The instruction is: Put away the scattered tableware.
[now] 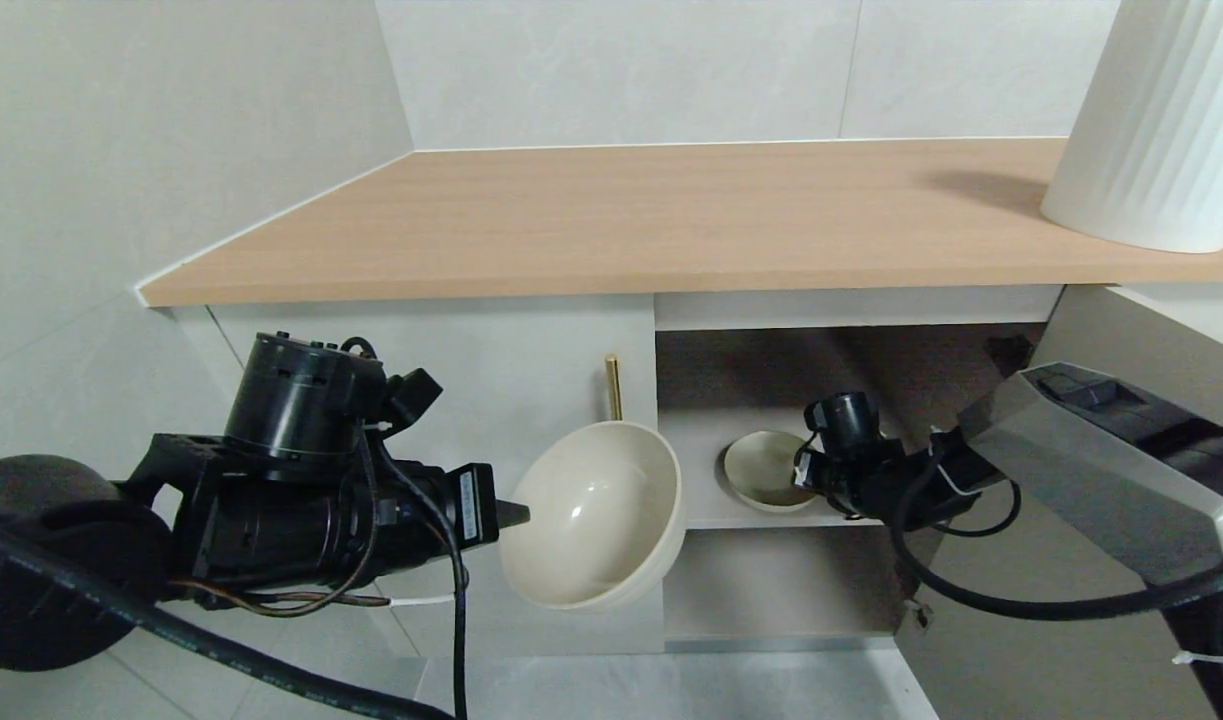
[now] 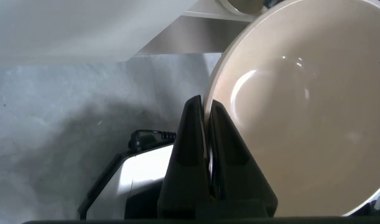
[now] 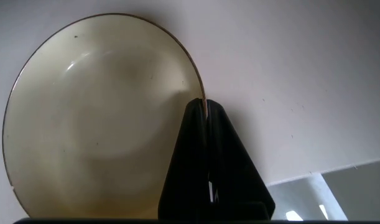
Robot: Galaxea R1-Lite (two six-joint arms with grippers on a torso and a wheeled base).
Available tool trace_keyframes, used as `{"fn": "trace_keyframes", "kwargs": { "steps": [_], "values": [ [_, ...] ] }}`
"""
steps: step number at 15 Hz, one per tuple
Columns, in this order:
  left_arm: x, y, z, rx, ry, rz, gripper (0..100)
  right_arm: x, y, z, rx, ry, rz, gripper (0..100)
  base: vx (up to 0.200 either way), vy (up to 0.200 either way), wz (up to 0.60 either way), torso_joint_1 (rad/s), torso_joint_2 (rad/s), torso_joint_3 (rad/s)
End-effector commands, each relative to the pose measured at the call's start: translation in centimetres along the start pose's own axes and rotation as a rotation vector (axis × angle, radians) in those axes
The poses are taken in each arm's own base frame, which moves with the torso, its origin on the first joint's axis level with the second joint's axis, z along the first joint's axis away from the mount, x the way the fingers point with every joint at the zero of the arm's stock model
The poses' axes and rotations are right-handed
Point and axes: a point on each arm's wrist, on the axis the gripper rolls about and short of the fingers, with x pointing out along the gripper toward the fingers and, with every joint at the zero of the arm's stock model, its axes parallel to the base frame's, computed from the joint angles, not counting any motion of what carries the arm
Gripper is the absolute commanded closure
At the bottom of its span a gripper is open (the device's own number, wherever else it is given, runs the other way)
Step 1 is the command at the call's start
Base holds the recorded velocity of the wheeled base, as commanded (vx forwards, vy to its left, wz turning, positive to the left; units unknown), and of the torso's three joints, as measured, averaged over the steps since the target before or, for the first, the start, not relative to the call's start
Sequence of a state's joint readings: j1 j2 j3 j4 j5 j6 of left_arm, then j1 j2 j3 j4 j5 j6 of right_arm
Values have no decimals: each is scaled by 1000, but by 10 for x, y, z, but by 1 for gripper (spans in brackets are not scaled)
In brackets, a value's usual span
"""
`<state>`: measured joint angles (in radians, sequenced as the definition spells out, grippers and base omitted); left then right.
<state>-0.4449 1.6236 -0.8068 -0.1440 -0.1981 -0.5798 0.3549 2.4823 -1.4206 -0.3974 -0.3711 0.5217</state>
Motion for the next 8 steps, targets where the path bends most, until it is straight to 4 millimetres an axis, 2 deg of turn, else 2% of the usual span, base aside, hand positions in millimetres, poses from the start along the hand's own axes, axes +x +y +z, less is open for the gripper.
{"fn": "trace_keyframes", "kwargs": {
  "steps": [1,5,6,8],
  "values": [
    [4,0,-1,2,7,8,100,4,-1,1,4,-5,-3,100,0,0,0,0,0,0],
    [9,-1,-4,8,12,28,100,5,-3,6,14,-17,-4,100,0,0,0,0,0,0],
    [9,-1,-4,8,12,28,100,6,-4,7,16,-19,-5,0,0,0,0,0,0,0],
    [10,-1,-4,8,15,29,100,6,-3,11,24,-28,-3,0,0,0,0,0,0,0]
  ]
}}
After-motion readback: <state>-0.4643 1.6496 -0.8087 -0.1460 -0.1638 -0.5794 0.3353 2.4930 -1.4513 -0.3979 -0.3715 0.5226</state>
